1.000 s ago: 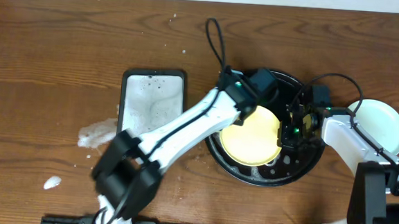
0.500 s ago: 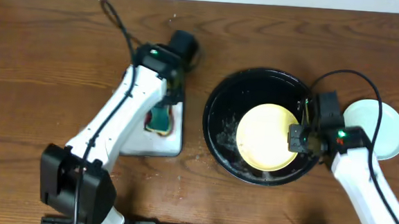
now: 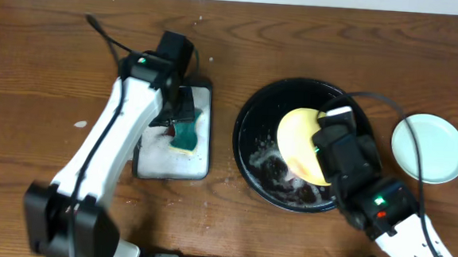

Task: Clean dirty plates on tray and stack at the side
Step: 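Return the sponge to the soapy tray with the left gripper and release, then tilt and lift the yellow plate off the black tray with the right gripper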

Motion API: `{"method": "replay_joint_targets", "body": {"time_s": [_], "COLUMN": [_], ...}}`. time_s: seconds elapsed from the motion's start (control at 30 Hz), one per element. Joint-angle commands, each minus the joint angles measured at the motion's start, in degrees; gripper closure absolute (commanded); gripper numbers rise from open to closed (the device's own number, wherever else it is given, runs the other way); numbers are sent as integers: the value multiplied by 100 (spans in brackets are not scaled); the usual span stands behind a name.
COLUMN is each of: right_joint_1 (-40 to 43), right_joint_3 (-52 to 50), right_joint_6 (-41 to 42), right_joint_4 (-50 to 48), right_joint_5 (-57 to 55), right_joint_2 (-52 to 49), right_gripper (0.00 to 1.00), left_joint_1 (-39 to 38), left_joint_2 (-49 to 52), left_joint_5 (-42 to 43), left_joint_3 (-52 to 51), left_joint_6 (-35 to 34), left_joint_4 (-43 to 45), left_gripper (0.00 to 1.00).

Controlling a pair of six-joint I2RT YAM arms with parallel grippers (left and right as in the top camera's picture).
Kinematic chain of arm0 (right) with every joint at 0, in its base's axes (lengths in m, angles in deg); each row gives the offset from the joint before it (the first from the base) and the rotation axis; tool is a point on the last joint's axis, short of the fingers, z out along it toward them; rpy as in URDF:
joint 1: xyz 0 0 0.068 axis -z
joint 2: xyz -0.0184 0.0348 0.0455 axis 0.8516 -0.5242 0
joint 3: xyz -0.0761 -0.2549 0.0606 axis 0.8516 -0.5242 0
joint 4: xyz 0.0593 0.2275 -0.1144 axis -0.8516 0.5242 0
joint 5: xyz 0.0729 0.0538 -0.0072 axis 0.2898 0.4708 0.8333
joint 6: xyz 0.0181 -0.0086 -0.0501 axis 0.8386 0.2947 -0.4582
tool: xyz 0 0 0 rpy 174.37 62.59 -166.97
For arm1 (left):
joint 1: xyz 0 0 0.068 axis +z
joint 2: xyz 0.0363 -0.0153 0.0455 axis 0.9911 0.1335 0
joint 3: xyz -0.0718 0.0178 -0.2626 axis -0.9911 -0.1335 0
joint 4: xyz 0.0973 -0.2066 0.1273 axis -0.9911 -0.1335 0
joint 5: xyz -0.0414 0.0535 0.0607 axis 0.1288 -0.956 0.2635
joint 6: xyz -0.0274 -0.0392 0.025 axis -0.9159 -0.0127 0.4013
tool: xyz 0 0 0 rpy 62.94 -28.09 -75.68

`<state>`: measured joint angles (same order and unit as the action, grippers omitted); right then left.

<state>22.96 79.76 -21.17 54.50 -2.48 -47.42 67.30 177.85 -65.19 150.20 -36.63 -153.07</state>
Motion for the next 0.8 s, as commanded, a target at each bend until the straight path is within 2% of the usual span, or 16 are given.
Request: {"method": "replay_joint_targets", "body": {"time_s": [0.0,0.17,0.3,0.77], "right_joint_1": [-520,-1043,-1344,-1794], "right_joint_3": [151,151,151,153], "right_joint_6": [-693,-953,-953,-1506], "right_joint_4": [-11,-15,-20,-42], "right_joint_5": [-1375,-2203,-2459,-3158], "right_joint_2": [31,31,31,31], "right_gripper": [99,99,99,99], "left_joint_1": [13,11,11,11], "left_joint_2": [-734,-1495,-1919,-2111], "left_joint_5": [87,85,83,83], "left_joint_3": [4,4,4,4], "left_joint_6": [96,98,98,98], "left_joint_4": [-83,-306,-551,-568], "left_gripper": [47,27,20,18]}}
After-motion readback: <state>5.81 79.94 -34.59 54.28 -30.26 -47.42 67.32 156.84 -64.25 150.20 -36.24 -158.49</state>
